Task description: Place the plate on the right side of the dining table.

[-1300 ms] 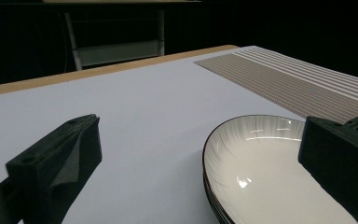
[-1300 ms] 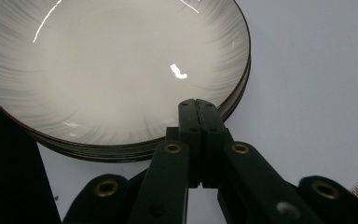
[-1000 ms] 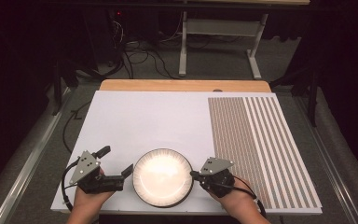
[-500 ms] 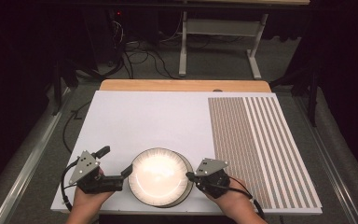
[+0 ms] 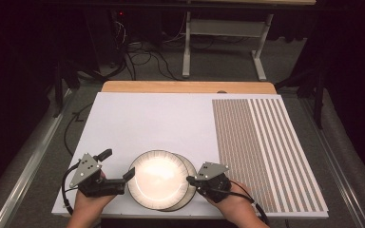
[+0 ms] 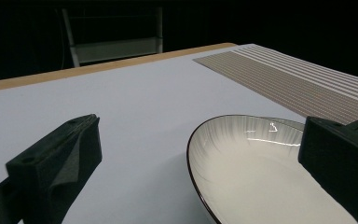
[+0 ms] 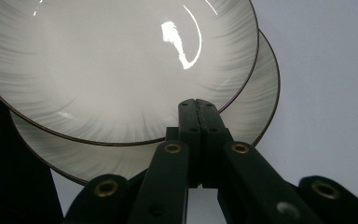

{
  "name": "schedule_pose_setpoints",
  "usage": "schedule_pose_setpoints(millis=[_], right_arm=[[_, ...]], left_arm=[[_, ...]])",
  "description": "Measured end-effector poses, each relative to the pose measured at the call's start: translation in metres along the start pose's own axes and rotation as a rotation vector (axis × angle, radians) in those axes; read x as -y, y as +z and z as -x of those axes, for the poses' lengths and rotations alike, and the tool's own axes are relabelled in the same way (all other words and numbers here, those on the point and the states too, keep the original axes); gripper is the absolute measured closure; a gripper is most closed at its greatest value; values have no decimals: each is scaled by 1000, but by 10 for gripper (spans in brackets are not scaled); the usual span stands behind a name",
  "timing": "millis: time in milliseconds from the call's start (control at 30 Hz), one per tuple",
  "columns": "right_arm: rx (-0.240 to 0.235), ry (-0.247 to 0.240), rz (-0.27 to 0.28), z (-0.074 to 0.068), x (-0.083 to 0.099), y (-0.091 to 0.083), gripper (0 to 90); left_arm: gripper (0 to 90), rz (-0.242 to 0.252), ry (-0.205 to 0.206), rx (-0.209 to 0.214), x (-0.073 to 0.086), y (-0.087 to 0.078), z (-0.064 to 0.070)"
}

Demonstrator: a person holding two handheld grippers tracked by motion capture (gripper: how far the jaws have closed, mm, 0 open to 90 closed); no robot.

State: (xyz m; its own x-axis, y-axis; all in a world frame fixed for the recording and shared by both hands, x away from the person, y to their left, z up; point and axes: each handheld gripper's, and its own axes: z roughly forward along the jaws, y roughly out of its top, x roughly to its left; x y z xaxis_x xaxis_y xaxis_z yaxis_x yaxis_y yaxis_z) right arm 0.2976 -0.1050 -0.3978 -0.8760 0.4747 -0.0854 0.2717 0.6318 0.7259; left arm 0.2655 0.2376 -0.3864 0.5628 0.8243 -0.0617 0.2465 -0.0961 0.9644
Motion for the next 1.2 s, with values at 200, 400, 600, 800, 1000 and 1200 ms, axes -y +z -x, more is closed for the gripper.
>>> schedule_pose_setpoints(millis=[200, 400, 600, 800, 1000, 1200], right_arm=[[-10, -4, 3, 0, 0, 1, 900], [-12, -4, -6, -1, -1, 2, 900], [-25, -16, -6, -6, -3, 8, 900], [-41, -14, -8, -10, -8, 14, 900], [-48, -24, -7, -13, -11, 20, 900], [-46, -35, -3, -14, -12, 21, 900]], left_arm=[[1, -4, -2, 1, 0, 0, -1], [1, -5, -6, 4, 0, 0, -1], [1, -6, -7, 4, 0, -1, -2], [5, -24, -20, 6, 0, -1, -3], [5, -120, -44, 21, 2, 5, -1], [5, -261, -73, 71, 5, 13, 4]])
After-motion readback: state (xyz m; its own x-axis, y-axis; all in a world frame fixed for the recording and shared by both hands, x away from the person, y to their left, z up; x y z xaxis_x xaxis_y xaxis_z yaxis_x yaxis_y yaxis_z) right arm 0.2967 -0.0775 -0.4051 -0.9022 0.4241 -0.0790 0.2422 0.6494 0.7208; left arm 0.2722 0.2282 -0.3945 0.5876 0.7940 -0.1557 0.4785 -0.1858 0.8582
